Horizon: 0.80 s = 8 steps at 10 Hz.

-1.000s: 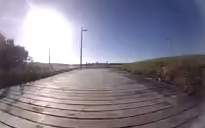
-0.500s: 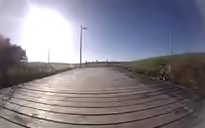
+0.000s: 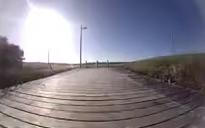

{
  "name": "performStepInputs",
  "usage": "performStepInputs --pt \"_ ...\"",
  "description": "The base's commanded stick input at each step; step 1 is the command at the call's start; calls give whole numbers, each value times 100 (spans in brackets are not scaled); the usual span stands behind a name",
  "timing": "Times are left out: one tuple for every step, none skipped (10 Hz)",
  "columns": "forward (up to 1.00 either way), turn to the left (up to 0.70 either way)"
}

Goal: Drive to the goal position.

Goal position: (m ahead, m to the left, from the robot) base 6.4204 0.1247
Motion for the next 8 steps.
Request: performStepInputs --pt "70 0" --pt "70 0" --pt "70 0" --pt "70 0" --pt "70 0" --pt "70 0" --pt "70 0" --pt "70 0"
